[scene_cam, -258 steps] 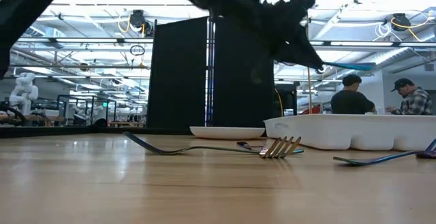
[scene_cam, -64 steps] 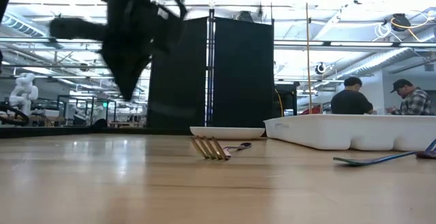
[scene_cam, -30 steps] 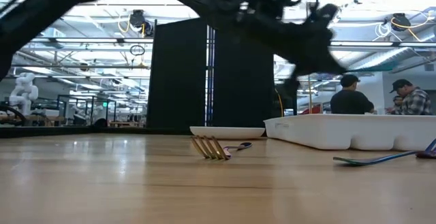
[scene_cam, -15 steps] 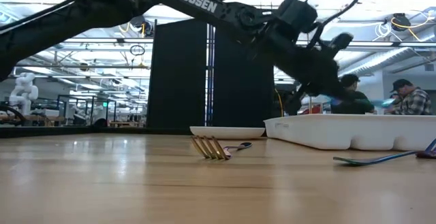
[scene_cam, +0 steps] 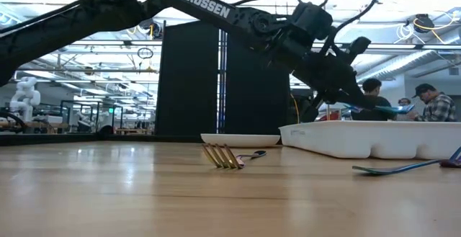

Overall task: Sort silverware
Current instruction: Put the purple fork into the white silverware tray

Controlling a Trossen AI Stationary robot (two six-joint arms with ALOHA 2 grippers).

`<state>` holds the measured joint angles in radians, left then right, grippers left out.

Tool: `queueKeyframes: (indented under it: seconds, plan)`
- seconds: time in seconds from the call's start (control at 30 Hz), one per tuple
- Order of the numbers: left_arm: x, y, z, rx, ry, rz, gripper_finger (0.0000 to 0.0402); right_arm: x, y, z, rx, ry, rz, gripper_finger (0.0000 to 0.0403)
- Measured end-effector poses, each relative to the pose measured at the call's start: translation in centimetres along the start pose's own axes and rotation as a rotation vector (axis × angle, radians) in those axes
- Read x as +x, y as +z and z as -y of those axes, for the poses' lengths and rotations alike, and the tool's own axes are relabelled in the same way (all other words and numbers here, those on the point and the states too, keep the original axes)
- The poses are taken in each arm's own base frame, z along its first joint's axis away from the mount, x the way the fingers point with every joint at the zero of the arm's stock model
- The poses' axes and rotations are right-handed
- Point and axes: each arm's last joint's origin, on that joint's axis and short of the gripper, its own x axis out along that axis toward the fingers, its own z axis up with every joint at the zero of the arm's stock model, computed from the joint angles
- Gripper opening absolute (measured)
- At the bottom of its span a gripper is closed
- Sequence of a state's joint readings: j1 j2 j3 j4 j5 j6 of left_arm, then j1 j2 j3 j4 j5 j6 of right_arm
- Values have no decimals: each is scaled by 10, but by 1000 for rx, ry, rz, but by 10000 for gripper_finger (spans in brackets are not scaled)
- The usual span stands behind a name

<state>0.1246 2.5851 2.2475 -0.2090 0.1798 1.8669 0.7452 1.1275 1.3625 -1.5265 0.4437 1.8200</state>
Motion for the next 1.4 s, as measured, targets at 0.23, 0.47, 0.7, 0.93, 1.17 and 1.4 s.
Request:
queueKeyframes:
  seconds: [0.23, 0.47, 0.7, 0.93, 1.17, 1.4]
  plan:
    - [0, -1, -2, -67, 29, -3, 27, 0, -1, -4, -18, 35, -14, 151]
    - [0, -2, -3, -72, 32, -5, 59, 0, -1, -4, -18, 37, -14, 151]
    - [0, -2, -4, -70, 50, -15, 66, 0, -1, -5, -32, 49, -16, 151]
    - [-1, -5, -17, -180, 168, -93, 66, 0, -1, -5, -32, 49, -16, 151]
    - [-27, 14, -53, -457, 192, -175, 66, 0, -1, -5, -71, 49, -15, 151]
    - [-98, 30, -94, -1142, 72, -175, 66, 0, -1, -5, -138, 52, -2, 151]
